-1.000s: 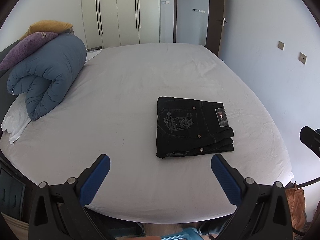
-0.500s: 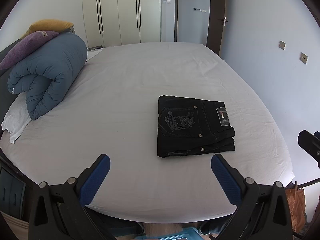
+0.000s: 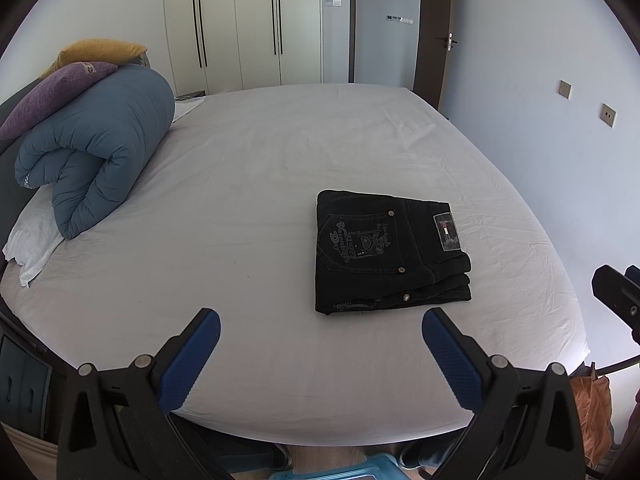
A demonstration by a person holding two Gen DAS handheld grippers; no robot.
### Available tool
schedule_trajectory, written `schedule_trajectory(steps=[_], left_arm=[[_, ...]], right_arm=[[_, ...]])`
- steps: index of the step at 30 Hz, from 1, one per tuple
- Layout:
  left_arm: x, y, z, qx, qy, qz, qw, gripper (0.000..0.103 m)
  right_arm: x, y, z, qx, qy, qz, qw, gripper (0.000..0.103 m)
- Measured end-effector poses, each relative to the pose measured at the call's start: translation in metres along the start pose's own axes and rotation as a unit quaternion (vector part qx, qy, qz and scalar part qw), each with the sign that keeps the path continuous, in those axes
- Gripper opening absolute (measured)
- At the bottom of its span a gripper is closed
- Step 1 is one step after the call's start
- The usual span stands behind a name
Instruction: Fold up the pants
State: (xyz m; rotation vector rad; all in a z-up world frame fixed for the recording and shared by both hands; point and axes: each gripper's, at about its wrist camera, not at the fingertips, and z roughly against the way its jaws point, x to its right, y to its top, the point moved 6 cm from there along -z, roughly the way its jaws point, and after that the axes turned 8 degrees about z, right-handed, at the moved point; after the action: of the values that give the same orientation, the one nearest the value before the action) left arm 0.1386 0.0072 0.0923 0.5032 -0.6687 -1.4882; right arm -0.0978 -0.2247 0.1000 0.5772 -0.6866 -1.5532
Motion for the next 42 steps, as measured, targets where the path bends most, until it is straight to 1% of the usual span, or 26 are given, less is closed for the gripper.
schedule_trajectory(steps=[42], left_arm=[[-0.005,-0.008,-0.002,-0.006,0.000,0.001,1.0000,0.103]], right_arm=[[-0.003,-0.009,-0.011,-0.012,0.008,0.001,1.000,0.099]])
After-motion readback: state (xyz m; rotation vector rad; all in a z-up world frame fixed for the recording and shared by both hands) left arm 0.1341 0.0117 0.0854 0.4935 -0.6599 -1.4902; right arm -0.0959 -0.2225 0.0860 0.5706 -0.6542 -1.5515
